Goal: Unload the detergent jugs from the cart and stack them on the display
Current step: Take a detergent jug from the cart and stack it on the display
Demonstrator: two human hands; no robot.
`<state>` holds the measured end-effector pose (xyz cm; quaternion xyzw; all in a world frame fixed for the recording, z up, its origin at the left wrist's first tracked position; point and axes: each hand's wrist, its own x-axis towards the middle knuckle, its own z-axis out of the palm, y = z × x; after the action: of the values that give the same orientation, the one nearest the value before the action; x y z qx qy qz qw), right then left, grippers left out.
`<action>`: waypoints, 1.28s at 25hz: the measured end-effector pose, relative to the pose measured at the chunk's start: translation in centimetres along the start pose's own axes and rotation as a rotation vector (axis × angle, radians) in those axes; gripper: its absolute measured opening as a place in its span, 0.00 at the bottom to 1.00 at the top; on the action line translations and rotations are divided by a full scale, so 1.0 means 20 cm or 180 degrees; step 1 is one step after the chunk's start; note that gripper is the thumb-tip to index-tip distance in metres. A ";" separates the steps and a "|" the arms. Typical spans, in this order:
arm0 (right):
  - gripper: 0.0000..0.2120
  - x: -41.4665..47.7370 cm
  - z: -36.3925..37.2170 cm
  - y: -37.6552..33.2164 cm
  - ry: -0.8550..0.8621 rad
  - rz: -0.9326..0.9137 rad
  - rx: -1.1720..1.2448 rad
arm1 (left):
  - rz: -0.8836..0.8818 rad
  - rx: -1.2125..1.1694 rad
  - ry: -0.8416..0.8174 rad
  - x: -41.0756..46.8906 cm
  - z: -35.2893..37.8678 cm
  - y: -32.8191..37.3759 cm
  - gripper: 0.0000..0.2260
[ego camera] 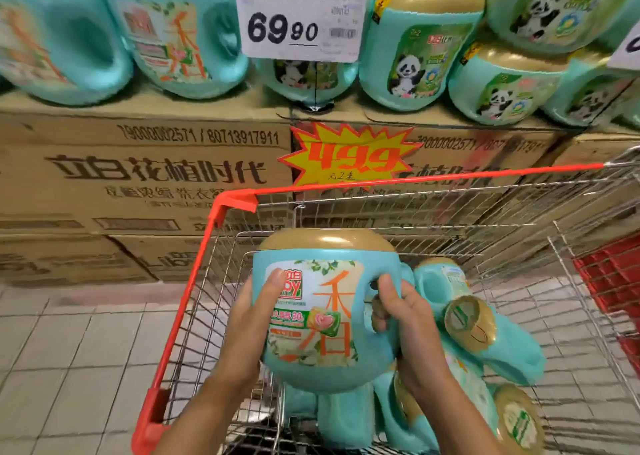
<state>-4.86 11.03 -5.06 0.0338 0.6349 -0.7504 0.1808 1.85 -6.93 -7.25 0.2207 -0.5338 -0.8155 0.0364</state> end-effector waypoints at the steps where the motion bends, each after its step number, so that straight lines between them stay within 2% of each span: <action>1: 0.17 0.00 0.04 0.02 -0.0218 0.0084 -0.0052 | 0.0079 0.0013 0.0136 -0.06 -0.05 0.00 0.27; 7: 0.24 -0.08 0.39 0.12 -0.1247 0.0398 -0.0293 | 0.0350 -0.0258 0.0955 -0.42 -0.36 0.04 0.24; 10: 0.24 -0.16 0.63 0.18 -0.1554 0.0561 -0.0388 | 0.0427 -0.0349 0.1391 -0.58 -0.57 0.08 0.23; 14: 0.20 -0.27 1.07 0.28 -0.1906 0.0642 -0.0383 | 0.0528 -0.0392 0.1779 -0.78 -0.94 0.18 0.26; 19: 0.21 -0.46 1.60 0.44 -0.2190 0.0753 -0.0116 | 0.0565 -0.0303 0.1776 -0.97 -1.49 0.43 0.29; 23: 0.20 -0.50 1.90 0.41 -0.2415 0.0795 0.0159 | 0.0577 -0.0337 0.1667 -0.97 -1.76 0.63 0.29; 32: 0.27 -0.12 2.43 0.07 -0.1912 -0.0180 0.0623 | 0.1149 -0.0139 0.0976 -0.41 -2.02 1.28 0.25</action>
<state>6.56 -35.42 3.66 -0.1898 0.4785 -0.7891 0.3351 20.79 -49.92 4.72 0.2422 -0.5350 -0.7641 0.2670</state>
